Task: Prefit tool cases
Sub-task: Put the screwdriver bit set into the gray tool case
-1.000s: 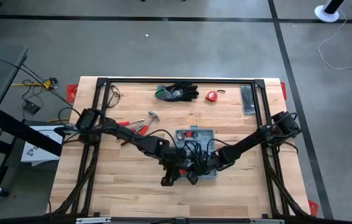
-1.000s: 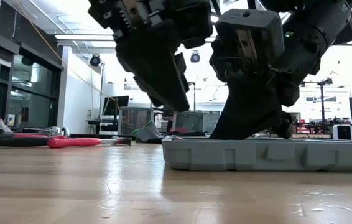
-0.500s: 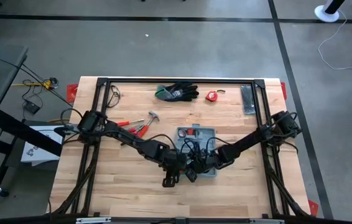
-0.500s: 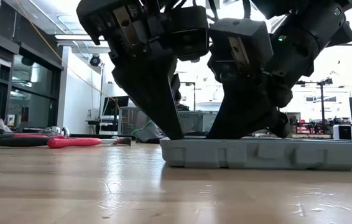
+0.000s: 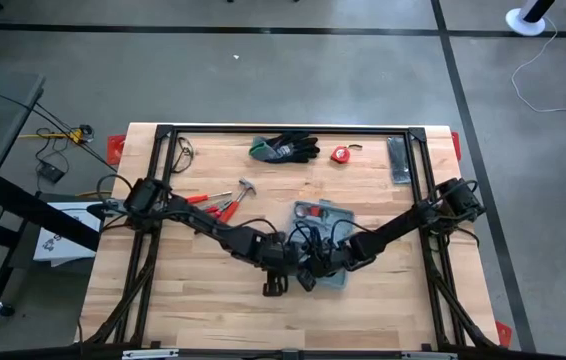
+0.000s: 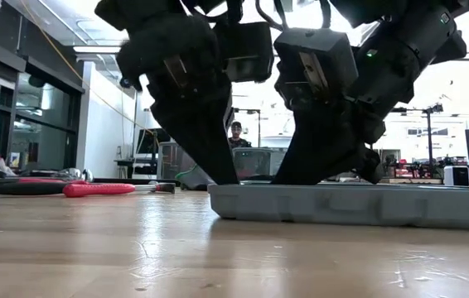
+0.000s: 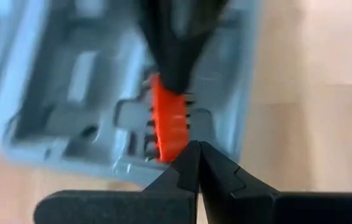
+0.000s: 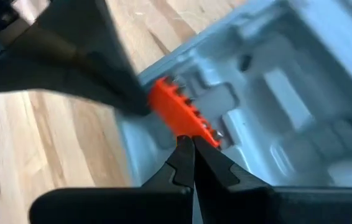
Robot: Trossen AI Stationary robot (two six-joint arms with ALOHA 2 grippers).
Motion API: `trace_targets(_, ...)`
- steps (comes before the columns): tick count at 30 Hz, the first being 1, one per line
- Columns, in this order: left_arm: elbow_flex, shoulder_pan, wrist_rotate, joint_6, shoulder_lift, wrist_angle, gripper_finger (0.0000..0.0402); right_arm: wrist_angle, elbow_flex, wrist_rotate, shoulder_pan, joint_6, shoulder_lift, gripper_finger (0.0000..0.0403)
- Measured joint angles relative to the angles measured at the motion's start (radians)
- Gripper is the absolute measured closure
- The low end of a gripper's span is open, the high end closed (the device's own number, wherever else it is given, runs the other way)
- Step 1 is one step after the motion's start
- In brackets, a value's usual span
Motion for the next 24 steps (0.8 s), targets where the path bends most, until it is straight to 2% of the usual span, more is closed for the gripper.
trace_targets(3,-0.001,-0.002,-0.055,-0.003,-0.004,-0.001,0.0402,0.000,0.000,-0.003,0.000,0.001,0.000,0.0403)
trace_targets(13,-0.002,0.001,-0.069,0.010,-0.004,0.014,0.0402,0.002,0.000,-0.016,0.002,-0.001,0.000,0.0403)
trace_targets(18,-0.002,0.010,-0.079,0.010,-0.004,0.021,0.0402,-0.003,0.000,0.026,0.005,0.025,-0.001,0.0403)
trace_targets(24,-0.002,0.022,-0.077,0.013,-0.004,0.025,0.0402,-0.003,0.000,0.030,0.006,0.035,-0.001,0.0403)
